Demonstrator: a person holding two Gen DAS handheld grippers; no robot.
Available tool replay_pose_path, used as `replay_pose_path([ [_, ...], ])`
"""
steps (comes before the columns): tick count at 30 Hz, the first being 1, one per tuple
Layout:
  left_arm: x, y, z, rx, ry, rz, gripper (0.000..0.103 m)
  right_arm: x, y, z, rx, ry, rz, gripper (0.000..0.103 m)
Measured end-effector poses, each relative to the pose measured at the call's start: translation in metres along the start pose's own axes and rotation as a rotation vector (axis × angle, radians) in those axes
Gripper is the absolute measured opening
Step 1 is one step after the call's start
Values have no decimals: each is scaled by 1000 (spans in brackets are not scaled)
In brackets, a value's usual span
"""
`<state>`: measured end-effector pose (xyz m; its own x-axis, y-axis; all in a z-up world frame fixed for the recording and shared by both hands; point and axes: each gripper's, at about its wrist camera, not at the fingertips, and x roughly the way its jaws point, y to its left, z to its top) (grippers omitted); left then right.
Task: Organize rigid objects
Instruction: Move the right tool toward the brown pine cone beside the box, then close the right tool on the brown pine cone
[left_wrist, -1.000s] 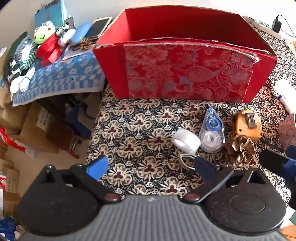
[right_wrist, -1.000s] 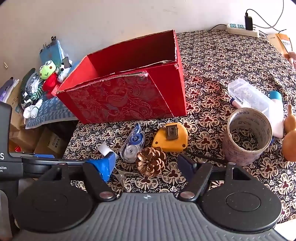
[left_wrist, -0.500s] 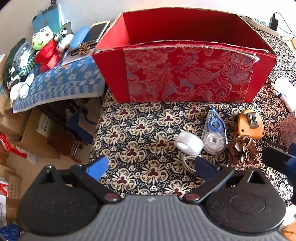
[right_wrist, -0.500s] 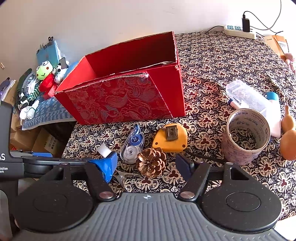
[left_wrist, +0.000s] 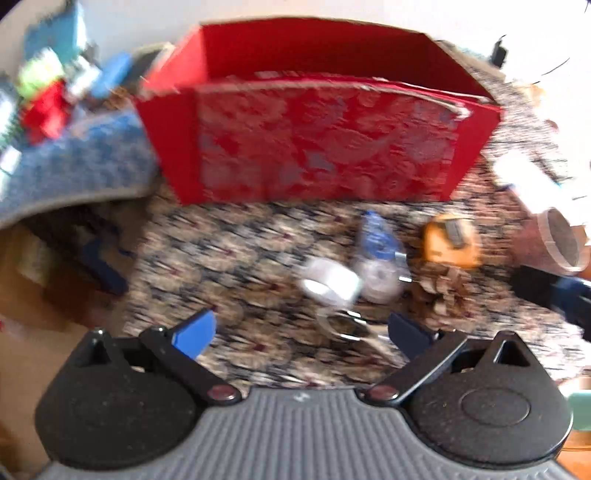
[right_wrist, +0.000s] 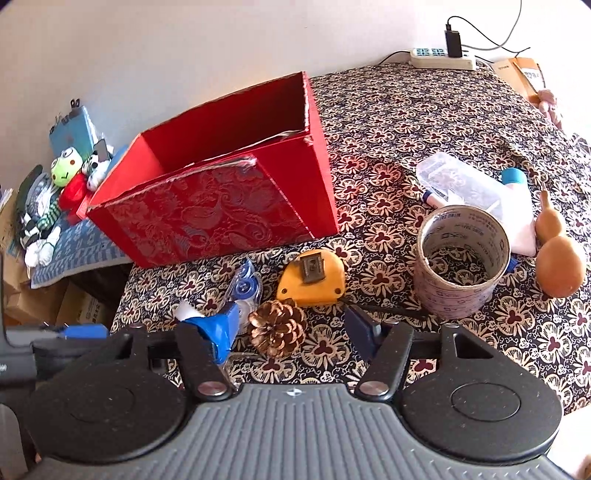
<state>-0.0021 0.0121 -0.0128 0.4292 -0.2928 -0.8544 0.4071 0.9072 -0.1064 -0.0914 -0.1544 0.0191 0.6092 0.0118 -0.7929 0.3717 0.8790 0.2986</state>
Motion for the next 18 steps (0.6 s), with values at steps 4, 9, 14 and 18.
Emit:
replay_pose_path([
  [4, -3, 1, -6, -31, -45, -114, 102, 7, -12, 2, 37, 35, 68, 42],
  [9, 2, -16, -6, 44, 1, -177, 102, 25, -27, 8, 140, 124, 195, 36],
  [14, 17, -39, -2, 96, 21, -260, 92, 47, -34, 13, 193, 197, 235, 30],
  [18, 31, -51, 3, 103, 35, -283, 85, 60, -42, 17, 196, 246, 242, 29],
])
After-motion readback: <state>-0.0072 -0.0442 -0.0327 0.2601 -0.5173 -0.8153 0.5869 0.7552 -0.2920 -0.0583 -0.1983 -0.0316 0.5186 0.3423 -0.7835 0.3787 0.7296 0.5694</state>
